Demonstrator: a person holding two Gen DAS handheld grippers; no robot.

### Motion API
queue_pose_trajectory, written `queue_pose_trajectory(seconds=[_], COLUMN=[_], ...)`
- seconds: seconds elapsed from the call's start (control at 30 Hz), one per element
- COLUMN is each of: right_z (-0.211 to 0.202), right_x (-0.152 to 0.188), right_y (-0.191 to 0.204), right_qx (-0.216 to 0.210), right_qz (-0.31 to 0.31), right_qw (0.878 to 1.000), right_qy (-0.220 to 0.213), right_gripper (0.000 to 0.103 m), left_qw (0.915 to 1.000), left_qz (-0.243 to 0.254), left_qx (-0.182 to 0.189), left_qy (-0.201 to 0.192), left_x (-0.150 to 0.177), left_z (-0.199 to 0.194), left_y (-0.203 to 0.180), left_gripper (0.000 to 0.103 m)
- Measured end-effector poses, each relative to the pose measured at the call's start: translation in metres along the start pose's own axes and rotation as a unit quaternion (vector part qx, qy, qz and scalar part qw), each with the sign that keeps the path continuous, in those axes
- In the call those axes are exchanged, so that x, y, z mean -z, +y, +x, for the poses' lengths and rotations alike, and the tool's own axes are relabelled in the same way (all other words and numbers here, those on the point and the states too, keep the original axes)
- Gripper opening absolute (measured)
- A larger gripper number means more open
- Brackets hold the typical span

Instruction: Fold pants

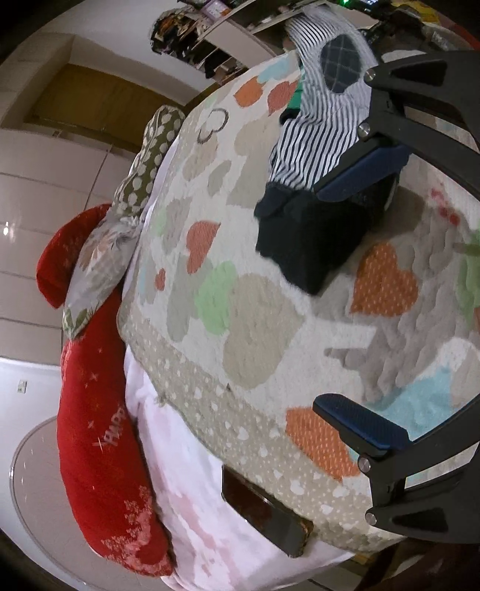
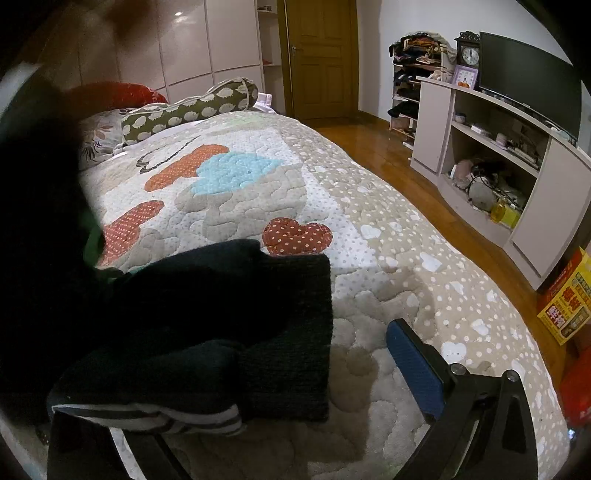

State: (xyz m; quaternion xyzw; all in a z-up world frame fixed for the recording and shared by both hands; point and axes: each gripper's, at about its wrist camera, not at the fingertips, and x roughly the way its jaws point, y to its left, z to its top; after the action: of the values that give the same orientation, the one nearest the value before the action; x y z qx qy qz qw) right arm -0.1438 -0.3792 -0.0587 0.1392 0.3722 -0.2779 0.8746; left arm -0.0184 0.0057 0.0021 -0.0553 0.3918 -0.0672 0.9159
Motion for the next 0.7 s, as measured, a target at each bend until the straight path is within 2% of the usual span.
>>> queue_pose_trajectory(seconds=[0.23, 0.4, 0.53, 0.7], right_z=[0.001, 0.001, 0.002, 0.002], right_x=[-0.001, -0.001, 0.001, 0.000], right_y=[0.003, 0.002, 0.002, 0.005], right_qx=[0.001, 0.002, 0.005, 0.006], right_qz=[-0.001, -0.002, -0.002, -0.002], right_qw=[1.000, 1.000, 1.000, 1.000], right_qy=[0.000, 0.001, 0.000, 0.003], right_gripper=[0.103, 0.103, 0.103, 0.103], left_qw=[0.9991, 0.9965, 0.9939, 0.9932], left_qz=[0.037, 0.072, 0.103, 0.113], left_qx=[0.013, 0.043, 0.040, 0.029], left_qy=[-0.015, 0.004, 0.008, 0.011], left_x=[0.010, 0.021, 0.034, 0.043], left_z=[-0.010, -0.013, -0.024, -0.035], left_y=[-0.044, -0.085, -0.112, -0.125], left_gripper=[0.103, 0.103, 0.103, 0.103])
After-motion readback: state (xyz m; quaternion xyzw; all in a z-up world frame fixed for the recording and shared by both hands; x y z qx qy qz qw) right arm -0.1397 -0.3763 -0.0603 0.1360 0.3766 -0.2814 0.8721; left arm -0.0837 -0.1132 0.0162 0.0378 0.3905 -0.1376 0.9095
